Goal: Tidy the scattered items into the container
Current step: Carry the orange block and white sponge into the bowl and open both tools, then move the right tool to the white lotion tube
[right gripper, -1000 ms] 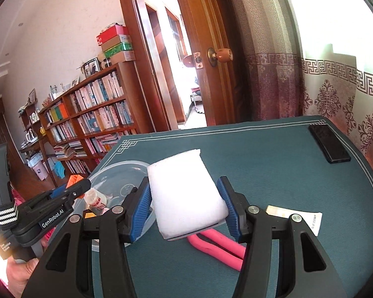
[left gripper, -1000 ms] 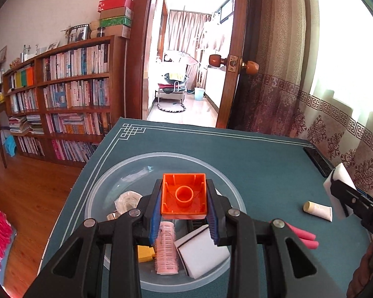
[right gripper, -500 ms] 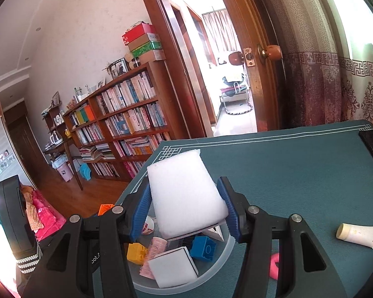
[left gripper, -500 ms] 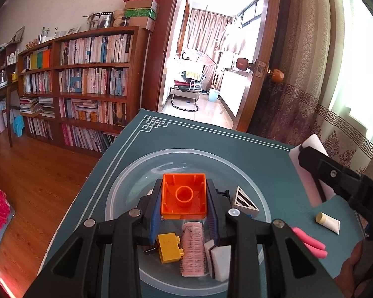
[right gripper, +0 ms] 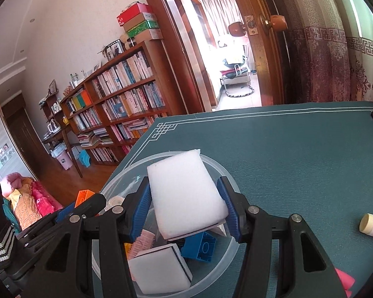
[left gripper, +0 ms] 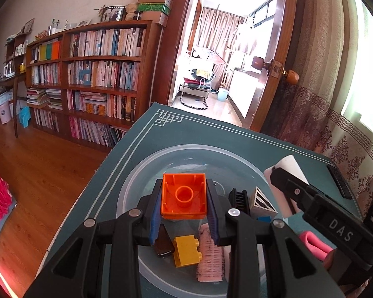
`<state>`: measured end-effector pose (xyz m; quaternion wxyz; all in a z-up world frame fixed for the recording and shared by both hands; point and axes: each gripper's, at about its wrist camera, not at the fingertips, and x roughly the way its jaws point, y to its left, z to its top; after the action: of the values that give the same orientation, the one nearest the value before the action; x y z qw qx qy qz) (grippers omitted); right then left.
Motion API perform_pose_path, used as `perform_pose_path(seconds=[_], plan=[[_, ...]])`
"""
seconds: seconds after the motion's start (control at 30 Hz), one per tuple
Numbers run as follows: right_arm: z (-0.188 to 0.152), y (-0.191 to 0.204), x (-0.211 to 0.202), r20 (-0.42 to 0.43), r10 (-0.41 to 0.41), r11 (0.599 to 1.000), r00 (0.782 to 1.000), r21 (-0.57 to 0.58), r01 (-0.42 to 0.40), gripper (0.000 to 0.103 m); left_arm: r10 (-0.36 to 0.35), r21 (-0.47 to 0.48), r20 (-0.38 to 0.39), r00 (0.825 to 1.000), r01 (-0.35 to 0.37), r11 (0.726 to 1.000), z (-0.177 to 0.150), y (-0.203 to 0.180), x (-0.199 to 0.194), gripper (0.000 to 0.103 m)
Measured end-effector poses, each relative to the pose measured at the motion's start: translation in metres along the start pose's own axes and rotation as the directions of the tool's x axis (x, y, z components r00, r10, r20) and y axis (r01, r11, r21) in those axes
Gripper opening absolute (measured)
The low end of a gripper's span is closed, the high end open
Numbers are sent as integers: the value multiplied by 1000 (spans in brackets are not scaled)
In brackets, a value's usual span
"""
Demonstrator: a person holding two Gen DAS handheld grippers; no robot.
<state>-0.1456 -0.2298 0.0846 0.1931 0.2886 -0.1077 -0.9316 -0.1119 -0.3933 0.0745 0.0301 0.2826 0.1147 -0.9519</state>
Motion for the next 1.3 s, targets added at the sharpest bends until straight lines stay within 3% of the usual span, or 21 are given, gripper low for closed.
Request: perform_pose_path(seconds=[0.53,0.57,0.6,0.67,0.9,1.3], plan=[[2,1,-4,18,19,1000,1000,8,-20,57,-17,34,-16,1000,18,999,-5,-8,5,35],[2,0,-2,14,25,1000,1000,14,-25,58,-17,33,-20,1000,17,999,-5,-8,6,41],[2,0,-1,6,33,999,999,20,-33,58,-16,31,-21,1000,16,999,-6,-8,7,59],[2,-2,1,-6,47,998,999,34,-47,58,-8,25,-3,1000,8,1000,-6,-8,5,82],[2,-7,3,-22,91,993,996,71,-90,60,-5,3,-1,1000,5,1000,-6,-2,4,82],[-1,-5,5,-28,84,994,996,73,-82,65,23,-56,-1,1000,-23,998,-4,15,4,85]])
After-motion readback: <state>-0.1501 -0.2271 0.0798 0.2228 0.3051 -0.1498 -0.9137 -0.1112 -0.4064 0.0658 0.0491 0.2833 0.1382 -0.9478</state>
